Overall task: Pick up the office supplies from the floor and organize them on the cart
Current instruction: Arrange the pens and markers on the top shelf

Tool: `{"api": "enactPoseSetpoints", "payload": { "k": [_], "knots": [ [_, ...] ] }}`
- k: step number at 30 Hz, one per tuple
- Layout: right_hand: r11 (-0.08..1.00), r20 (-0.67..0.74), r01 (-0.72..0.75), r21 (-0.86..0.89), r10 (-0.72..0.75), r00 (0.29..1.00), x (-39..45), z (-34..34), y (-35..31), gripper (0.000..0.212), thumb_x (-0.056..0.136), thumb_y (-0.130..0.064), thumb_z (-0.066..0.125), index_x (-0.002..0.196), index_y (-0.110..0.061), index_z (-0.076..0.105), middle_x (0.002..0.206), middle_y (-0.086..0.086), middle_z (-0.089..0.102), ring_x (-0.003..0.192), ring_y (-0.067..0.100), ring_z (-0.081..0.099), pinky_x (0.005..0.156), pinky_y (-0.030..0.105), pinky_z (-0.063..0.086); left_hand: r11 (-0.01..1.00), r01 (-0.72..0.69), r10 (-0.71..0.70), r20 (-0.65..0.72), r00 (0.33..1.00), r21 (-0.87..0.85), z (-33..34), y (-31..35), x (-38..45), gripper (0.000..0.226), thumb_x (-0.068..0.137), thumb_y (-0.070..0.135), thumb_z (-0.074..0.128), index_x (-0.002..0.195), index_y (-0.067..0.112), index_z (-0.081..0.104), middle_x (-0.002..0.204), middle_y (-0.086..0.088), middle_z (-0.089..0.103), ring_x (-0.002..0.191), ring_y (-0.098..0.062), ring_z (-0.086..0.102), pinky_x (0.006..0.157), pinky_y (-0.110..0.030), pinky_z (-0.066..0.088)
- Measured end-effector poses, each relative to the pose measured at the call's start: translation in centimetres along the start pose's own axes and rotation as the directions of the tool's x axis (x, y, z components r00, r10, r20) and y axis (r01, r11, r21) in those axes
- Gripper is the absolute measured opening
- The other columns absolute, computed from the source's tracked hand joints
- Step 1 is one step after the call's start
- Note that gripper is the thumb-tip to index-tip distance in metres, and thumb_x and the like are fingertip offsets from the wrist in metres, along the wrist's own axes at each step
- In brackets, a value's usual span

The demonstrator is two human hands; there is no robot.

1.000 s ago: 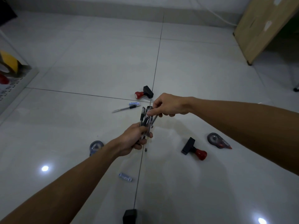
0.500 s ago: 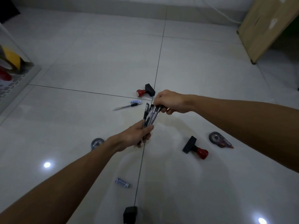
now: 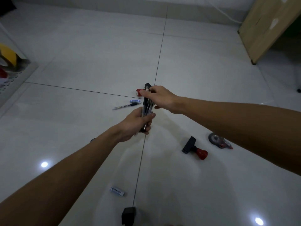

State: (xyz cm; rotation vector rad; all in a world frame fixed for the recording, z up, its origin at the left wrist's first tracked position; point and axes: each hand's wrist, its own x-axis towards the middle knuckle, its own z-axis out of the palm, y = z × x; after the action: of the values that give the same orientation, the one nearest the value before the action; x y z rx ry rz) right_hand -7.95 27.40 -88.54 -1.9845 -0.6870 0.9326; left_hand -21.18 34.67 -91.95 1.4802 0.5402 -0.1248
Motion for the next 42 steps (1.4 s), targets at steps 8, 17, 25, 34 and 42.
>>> {"api": "enactPoseSetpoints", "payload": {
  "k": [8,17,25,34,42],
  "knots": [
    [0.89,-0.222,0.029,0.455,0.081,0.972,0.9,1.1,-1.2,0.032,0.082,0.0,0.07,0.113,-0.002,0.06,0.082,0.016,0.07,0.075,0.025,0.071,0.079,0.043,0.061,0.994,-0.088,0.096,-0.154,0.983,0.059,0.9,1.7,0.7,0.019,0.092,0.019,0.066,0.106,0.016,0.053,0.071,-0.008,0.057,0.048,-0.014,0.052,0.047,-0.026,0.048],
    [0.742,-0.415,0.154,0.653,0.18,0.892,1.1,-0.7,-2.7,0.013,0.093,0.001,0.058,0.1,-0.009,0.055,0.073,0.006,0.055,0.06,0.015,0.055,0.057,0.028,0.052,0.927,0.046,-0.065,-0.04,0.997,-0.371,1.3,2.1,0.3,0.019,0.093,0.032,0.066,0.09,0.019,0.052,0.067,0.006,0.044,0.05,-0.006,0.034,0.044,-0.018,0.034],
    [0.678,-0.451,0.264,0.686,0.111,0.886,0.2,0.3,-3.5,0.008,0.095,-0.01,0.063,0.1,-0.007,0.057,0.071,0.006,0.057,0.054,0.013,0.058,0.05,0.028,0.054,0.488,-0.01,-0.136,-0.088,0.987,-0.873,1.1,3.2,0.3,0.059,0.093,0.048,0.06,0.123,-0.003,0.063,0.111,-0.017,0.068,0.111,-0.025,0.067,0.093,-0.036,0.057],
    [0.727,-0.395,0.223,0.649,0.072,0.916,0.5,0.6,-3.2,0.013,0.095,-0.015,0.064,0.104,-0.01,0.057,0.071,0.006,0.059,0.058,0.014,0.06,0.061,0.031,0.057,0.943,0.002,-0.063,-0.174,0.983,-0.332,1.9,3.3,0.1,0.051,0.094,0.06,0.05,0.113,0.016,0.069,0.087,0.001,0.07,0.069,-0.01,0.066,0.058,-0.025,0.049],
    [0.939,-0.319,0.214,0.269,-0.123,0.94,0.3,0.4,-2.2,0.023,0.097,-0.019,0.06,0.113,-0.003,0.056,0.082,0.006,0.06,0.052,0.002,0.061,0.052,0.016,0.051,0.996,-0.074,0.068,-0.126,0.99,-0.045,2.3,2.6,-0.3,0.026,0.1,0.04,0.051,0.1,0.015,0.06,0.085,-0.006,0.066,0.067,-0.017,0.067,0.074,-0.037,0.058]
  ]
}}
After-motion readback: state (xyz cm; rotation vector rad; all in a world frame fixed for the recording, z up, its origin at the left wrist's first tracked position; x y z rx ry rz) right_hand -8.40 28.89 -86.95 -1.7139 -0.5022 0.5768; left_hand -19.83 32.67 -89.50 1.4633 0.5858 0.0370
